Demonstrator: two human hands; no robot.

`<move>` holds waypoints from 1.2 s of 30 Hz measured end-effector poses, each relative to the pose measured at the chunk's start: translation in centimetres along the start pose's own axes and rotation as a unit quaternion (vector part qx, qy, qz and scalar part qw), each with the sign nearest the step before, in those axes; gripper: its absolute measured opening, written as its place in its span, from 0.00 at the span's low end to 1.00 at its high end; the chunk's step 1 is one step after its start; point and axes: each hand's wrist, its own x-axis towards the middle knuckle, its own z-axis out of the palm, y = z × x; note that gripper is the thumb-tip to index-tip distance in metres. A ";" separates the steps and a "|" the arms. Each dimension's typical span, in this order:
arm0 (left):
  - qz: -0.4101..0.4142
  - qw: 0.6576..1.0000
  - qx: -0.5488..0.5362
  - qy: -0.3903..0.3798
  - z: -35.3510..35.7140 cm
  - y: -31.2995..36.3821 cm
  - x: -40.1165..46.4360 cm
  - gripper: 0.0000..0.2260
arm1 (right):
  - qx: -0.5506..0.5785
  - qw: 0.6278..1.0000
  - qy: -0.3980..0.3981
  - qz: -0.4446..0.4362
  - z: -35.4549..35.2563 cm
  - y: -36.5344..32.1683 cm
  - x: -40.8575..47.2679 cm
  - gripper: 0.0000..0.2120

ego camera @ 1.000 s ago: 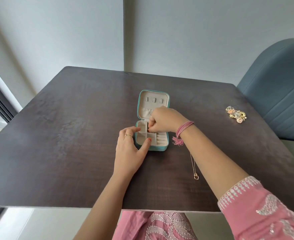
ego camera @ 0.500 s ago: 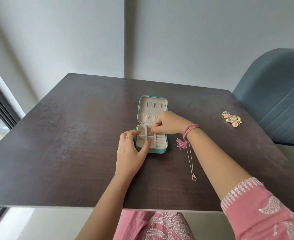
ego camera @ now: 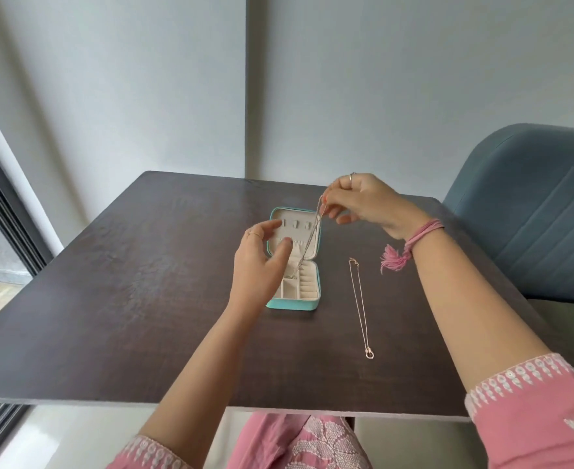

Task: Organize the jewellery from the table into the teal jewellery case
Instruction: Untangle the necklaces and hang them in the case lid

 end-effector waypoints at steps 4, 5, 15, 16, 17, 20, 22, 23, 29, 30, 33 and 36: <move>0.012 0.995 -0.079 -0.064 0.5 3.6 1.2 0.13 | 0.044 0.998 0.022 -0.035 -2.0 -1.9 -0.9 0.05; 0.017 0.993 -0.088 -0.081 0.6 4.4 1.4 0.13 | 0.051 0.997 0.028 -0.042 -2.3 -2.3 -1.0 0.05; 0.056 0.979 -0.132 -0.144 1.8 9.2 3.2 0.05 | 0.084 0.989 0.063 -0.099 -4.1 -5.9 -2.7 0.05; 0.059 0.979 -0.133 -0.146 1.7 9.3 3.4 0.04 | 0.102 0.987 0.073 -0.103 -4.3 -6.2 -3.0 0.05; 0.059 0.978 -0.133 -0.148 1.6 9.3 3.4 0.04 | 0.125 0.983 0.082 -0.106 -4.5 -6.4 -3.2 0.04; 0.049 0.979 -0.122 -0.156 1.4 8.8 3.4 0.04 | 0.192 0.968 0.109 -0.119 -5.3 -6.8 -3.7 0.05; 0.041 0.980 -0.113 -0.162 1.3 8.3 3.2 0.06 | 0.231 0.957 0.127 -0.125 -5.9 -6.8 -3.9 0.05; 0.036 0.979 -0.117 -0.165 1.2 8.0 3.1 0.06 | 0.250 0.951 0.136 -0.125 -6.3 -6.7 -4.0 0.04; 0.005 0.966 -0.206 -0.157 0.3 8.1 2.9 0.08 | 0.328 0.924 0.158 -0.114 -7.4 -4.5 -4.7 0.05; -0.001 0.963 -0.226 -0.151 0.2 8.3 3.0 0.06 | 0.336 0.922 0.157 -0.107 -7.5 -3.9 -4.8 0.05; -0.014 0.951 -0.279 -0.132 -0.2 9.0 3.4 0.06 | 0.359 0.917 0.155 -0.072 -7.6 -1.5 -4.9 0.05; -0.007 0.943 -0.306 -0.128 -0.5 9.8 3.9 0.07 | 0.378 0.912 0.155 -0.024 -7.1 1.5 -4.7 0.06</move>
